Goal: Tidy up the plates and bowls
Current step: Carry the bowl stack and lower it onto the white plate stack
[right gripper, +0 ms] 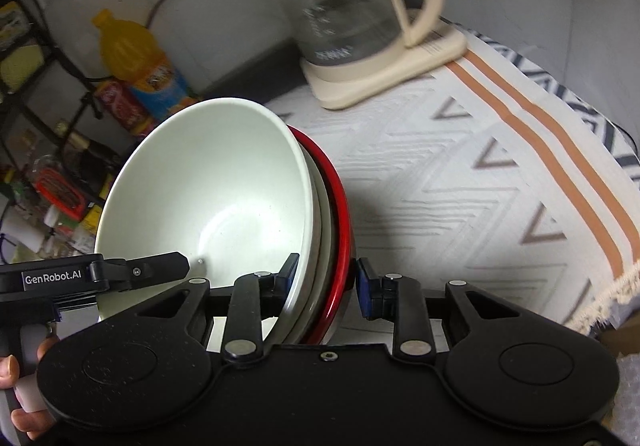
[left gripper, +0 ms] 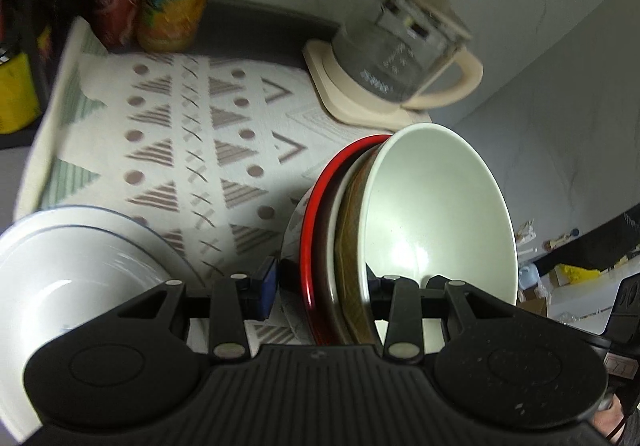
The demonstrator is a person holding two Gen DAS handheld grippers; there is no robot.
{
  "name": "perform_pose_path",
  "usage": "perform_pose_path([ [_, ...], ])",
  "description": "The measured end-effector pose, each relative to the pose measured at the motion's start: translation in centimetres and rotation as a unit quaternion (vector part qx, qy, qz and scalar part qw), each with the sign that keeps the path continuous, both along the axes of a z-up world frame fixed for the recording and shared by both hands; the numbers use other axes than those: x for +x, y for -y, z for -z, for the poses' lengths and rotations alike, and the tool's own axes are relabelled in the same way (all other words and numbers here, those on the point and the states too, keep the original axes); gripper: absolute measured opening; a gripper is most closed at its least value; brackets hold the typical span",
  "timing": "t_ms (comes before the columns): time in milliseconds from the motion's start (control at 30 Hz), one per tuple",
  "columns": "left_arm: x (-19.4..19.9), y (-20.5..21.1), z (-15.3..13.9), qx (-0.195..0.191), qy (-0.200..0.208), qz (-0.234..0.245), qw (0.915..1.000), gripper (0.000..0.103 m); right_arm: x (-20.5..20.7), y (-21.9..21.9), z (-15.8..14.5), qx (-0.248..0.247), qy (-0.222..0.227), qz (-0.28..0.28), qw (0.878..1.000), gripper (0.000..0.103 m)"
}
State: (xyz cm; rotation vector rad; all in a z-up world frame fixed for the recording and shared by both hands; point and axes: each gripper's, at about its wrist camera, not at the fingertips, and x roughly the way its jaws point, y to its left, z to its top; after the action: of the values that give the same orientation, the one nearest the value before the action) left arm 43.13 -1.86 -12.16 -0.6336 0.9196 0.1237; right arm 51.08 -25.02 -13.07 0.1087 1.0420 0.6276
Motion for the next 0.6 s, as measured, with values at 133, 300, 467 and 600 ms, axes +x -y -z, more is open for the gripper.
perform_pose_path([
  [133, -1.4, -1.3, -1.1, 0.007, 0.009, -0.017, 0.9998, 0.037, -0.7, -1.4, -1.0, 0.01, 0.008, -0.018, 1.0, 0.028],
  [300, -3.4, -2.9, -1.8, 0.008, 0.013, -0.044, 0.9989, 0.037, -1.9, -3.2, -1.7, 0.017, 0.013, -0.041, 0.999, 0.028],
  [467, -5.8, -4.2, -2.0, 0.01, 0.015, -0.068, 0.9975, 0.037, -3.2, -5.1, -2.1, 0.018, 0.017, -0.067, 0.997, 0.028],
  [600, -7.8, -5.3, -1.7, 0.006, 0.012, -0.094, 0.9954, 0.037, -4.3, -6.7, -2.0, 0.016, 0.015, -0.09, 0.996, 0.028],
])
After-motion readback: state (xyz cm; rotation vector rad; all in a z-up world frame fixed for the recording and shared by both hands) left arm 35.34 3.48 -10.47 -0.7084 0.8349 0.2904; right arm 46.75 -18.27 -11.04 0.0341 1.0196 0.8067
